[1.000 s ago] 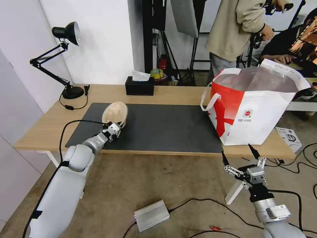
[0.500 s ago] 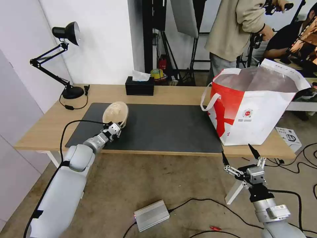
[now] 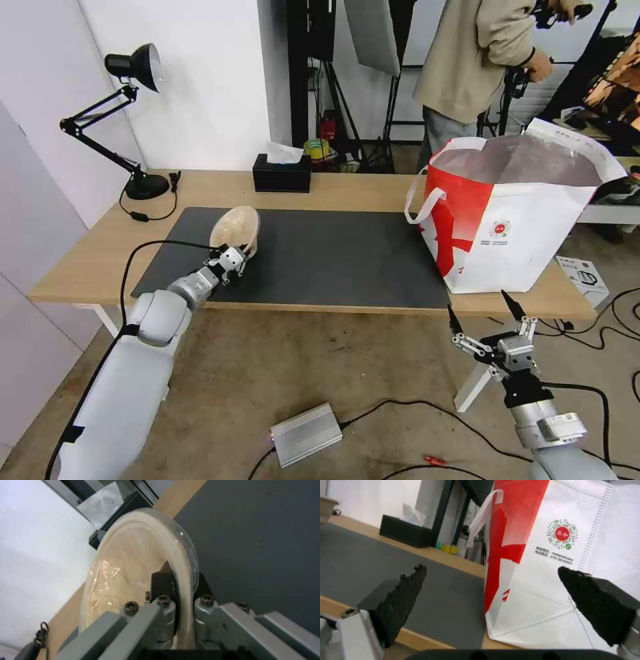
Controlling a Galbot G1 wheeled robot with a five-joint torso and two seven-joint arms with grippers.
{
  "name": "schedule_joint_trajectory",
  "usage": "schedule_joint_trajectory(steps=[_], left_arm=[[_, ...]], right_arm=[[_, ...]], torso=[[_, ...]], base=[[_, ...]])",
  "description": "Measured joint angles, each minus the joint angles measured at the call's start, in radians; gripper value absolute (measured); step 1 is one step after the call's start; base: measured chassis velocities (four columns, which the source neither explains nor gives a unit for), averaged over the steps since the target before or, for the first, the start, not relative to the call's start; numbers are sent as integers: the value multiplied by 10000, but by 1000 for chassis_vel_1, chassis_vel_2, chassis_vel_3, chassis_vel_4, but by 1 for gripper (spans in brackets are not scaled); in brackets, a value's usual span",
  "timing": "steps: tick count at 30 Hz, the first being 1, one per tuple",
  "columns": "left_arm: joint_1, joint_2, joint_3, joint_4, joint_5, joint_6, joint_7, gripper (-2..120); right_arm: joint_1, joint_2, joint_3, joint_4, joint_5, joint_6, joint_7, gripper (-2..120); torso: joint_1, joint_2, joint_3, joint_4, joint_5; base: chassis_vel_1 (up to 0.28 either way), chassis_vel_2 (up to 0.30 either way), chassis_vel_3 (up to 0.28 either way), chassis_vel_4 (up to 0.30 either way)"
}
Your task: Pick up the trash from the table and place it into the takeout bag.
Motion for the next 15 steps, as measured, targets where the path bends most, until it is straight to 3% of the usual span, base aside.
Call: schedule_joint_trajectory(steps=[15], left_arm=[[51,275,-160,-461,-88,42,-25,1]], right_arm=[[0,0,0,0,0,0,0,100]], torso=[[0,0,0,0,0]], base=[[0,0,0,0]])
